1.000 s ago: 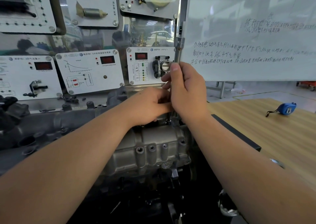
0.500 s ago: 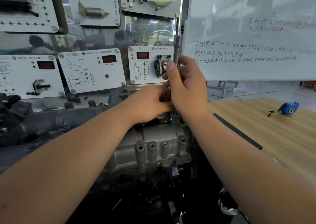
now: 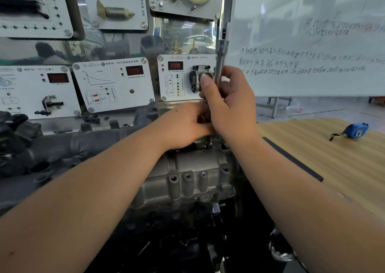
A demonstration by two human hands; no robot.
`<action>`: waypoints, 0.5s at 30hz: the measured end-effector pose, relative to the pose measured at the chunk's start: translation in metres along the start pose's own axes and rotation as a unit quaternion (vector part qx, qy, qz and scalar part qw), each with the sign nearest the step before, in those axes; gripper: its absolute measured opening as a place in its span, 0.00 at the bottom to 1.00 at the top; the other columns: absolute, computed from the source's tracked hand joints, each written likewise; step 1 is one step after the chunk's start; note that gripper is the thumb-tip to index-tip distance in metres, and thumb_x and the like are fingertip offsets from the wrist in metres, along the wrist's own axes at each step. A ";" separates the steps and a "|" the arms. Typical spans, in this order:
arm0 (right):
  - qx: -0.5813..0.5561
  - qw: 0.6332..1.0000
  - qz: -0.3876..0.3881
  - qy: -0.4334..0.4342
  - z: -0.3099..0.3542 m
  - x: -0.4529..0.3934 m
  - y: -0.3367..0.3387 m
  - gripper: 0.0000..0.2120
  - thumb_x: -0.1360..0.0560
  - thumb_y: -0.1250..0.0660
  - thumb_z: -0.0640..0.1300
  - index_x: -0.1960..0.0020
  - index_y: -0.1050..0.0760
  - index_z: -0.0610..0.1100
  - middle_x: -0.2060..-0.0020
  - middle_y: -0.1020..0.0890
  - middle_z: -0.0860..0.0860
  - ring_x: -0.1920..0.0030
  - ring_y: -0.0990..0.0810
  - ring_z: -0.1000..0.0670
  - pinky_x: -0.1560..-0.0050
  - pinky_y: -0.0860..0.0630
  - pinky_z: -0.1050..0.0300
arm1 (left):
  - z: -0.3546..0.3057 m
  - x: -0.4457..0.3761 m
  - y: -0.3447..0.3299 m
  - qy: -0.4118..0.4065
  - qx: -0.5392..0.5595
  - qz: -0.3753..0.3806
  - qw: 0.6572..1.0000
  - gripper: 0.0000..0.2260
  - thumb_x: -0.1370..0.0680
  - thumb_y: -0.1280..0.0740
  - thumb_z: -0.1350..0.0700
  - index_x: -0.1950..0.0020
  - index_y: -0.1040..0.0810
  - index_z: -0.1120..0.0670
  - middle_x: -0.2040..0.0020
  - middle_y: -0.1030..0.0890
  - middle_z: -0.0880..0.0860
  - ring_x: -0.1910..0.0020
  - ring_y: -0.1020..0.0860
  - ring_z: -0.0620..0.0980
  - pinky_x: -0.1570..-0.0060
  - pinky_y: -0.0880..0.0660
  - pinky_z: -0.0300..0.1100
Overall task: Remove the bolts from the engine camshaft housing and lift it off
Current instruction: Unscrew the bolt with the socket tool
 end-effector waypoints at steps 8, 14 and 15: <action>0.015 1.000 0.013 -0.013 -0.001 -0.001 -0.001 0.15 0.17 0.42 0.52 0.57 0.24 0.47 0.63 0.16 0.56 0.61 0.18 0.56 0.58 0.22 0.55 | 0.004 0.002 0.000 -0.001 0.014 0.003 1.000 0.04 0.19 0.33 0.56 0.51 0.19 0.55 0.73 0.22 0.43 0.74 0.26 0.41 0.68 0.27 0.41; 0.008 1.000 -0.001 0.001 -0.001 0.000 0.000 0.04 0.22 0.33 0.55 0.49 0.28 0.60 0.61 0.16 0.55 0.58 0.17 0.57 0.56 0.22 0.59 | 0.002 0.000 -0.001 -0.005 -0.007 -0.017 1.000 0.06 0.22 0.29 0.54 0.47 0.19 0.52 0.54 0.15 0.54 0.55 0.18 0.53 0.49 0.23 0.53; 0.007 1.000 -0.009 0.005 -0.002 0.000 0.001 0.03 0.22 0.33 0.54 0.50 0.26 0.57 0.61 0.16 0.56 0.58 0.17 0.57 0.57 0.22 0.60 | 0.001 0.000 -0.001 -0.002 -0.010 -0.018 1.000 0.07 0.22 0.28 0.53 0.46 0.19 0.55 0.55 0.15 0.56 0.55 0.18 0.55 0.49 0.23 0.56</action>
Point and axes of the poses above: each hand's wrist, its own x-axis away from the middle knuckle, its own y-axis out of the back of the hand, z = x × y, the point moved 1 cm from there along -x, towards the middle knuckle
